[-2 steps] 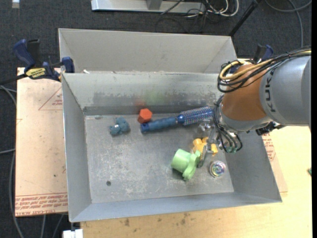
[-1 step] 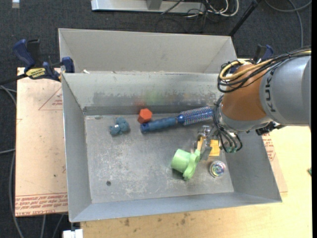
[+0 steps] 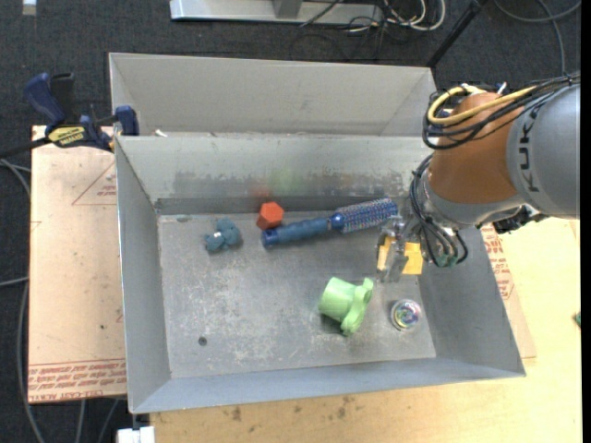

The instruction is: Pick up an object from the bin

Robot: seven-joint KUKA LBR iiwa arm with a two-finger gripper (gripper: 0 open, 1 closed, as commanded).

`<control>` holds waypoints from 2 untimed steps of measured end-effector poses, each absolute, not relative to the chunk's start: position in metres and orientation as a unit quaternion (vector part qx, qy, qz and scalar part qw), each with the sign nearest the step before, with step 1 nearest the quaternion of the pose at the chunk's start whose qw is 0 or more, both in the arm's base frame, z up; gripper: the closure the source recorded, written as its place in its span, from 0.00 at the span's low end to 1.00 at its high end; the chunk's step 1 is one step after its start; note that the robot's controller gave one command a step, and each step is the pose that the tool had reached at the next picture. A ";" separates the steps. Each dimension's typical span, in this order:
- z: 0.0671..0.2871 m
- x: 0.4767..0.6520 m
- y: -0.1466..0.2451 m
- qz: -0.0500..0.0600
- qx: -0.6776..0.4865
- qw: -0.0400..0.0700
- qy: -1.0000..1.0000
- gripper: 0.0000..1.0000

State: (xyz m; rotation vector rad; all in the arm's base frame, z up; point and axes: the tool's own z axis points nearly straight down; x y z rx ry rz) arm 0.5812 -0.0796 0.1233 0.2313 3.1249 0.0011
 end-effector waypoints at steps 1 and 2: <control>0.170 0.583 -0.080 0.000 0.073 0.004 0.997 1.00; 0.183 0.584 -0.080 0.000 0.072 0.002 0.997 1.00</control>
Offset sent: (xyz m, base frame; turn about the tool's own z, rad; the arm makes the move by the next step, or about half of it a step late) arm 0.0000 -0.0002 0.0439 0.0000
